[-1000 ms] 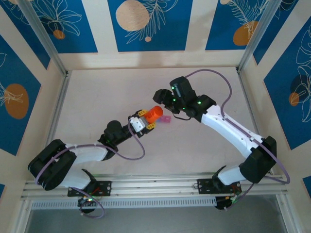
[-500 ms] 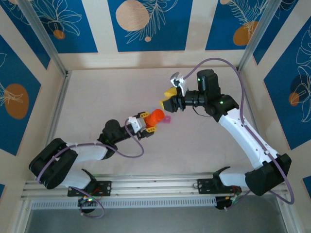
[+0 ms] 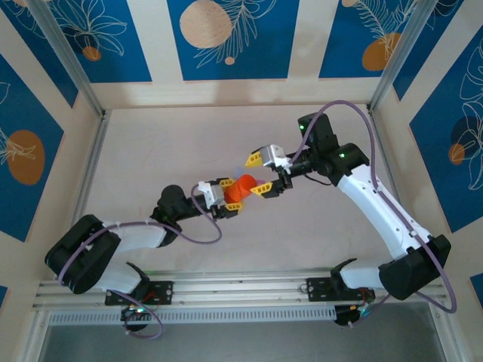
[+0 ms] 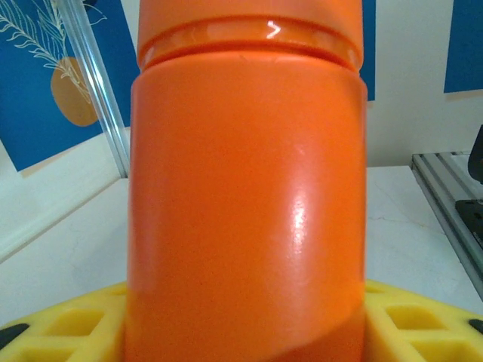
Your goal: Sort the pills into containers
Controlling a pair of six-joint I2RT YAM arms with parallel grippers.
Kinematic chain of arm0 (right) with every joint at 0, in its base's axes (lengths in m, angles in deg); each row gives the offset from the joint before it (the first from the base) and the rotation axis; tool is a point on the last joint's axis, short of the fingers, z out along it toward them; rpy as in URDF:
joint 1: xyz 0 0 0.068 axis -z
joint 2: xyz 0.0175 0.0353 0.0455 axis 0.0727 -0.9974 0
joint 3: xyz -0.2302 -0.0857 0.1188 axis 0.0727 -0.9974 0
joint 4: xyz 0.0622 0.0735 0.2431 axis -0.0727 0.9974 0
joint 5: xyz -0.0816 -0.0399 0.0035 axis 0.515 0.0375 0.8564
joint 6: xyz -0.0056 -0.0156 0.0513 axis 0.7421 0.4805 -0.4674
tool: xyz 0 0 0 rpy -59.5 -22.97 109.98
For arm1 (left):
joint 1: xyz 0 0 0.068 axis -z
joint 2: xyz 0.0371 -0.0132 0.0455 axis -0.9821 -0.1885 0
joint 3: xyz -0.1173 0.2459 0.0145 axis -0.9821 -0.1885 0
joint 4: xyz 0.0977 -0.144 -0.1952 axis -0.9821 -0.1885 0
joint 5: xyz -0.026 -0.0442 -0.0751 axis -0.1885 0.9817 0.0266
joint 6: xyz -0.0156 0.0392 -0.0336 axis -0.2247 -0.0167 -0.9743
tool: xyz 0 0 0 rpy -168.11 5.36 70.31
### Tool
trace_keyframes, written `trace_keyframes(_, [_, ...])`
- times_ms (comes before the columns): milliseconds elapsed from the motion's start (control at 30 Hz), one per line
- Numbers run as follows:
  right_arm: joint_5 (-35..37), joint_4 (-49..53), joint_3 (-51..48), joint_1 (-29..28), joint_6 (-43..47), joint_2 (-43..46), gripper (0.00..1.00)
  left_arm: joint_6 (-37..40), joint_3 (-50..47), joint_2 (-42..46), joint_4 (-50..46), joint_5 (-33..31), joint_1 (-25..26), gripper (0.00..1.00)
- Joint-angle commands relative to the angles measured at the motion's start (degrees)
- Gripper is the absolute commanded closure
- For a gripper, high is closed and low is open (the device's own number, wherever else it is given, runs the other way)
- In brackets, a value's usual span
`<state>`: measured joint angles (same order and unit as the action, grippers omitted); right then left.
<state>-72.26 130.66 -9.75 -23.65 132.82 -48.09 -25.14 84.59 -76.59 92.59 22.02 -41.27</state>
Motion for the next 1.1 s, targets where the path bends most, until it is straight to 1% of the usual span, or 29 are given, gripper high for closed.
trace_keyframes(0, [2.39, 7.60, 3.25, -2.26, 9.19, -2.24, 0.34, -1.23, 1.06, -0.10, 1.63, 2.78, -0.73, 1.00])
trace_keyframes(100, [5.33, 10.24, 4.56, -3.46, 10.49, -4.22, 0.34, -1.48, 1.21, -0.08, 1.59, 3.49, -0.70, 1.00])
trace_keyframes(233, [8.09, 10.94, 4.79, -4.18, 10.78, -5.37, 0.34, -1.45, 1.19, 0.25, 0.87, 4.02, -0.95, 1.00])
trace_keyframes(467, [9.78, 11.87, 4.75, -4.19, 11.02, -6.17, 0.35, -1.33, 1.67, 1.16, -0.57, 4.84, -1.04, 1.00])
trace_keyframes(567, [10.35, 13.11, 5.30, -4.19, 11.11, -6.63, 0.41, -1.24, 1.75, 1.36, -0.59, 4.61, -1.08, 1.00])
trace_keyframes(900, [11.94, 11.32, 3.14, -4.71, 8.10, -6.31, 0.42, -1.07, 2.11, 3.22, -1.88, 4.72, -1.32, 1.00])
trace_keyframes(1000, [12.31, 11.10, 2.52, -5.01, 7.38, -6.19, 0.46, -1.08, 2.20, 3.37, -2.06, 4.94, -1.33, 1.00])
trace_keyframes(1067, [12.33, 10.75, 2.39, -5.19, 6.37, -6.08, 0.52, -1.14, 2.29, 3.50, -2.05, 4.90, -1.32, 1.00])
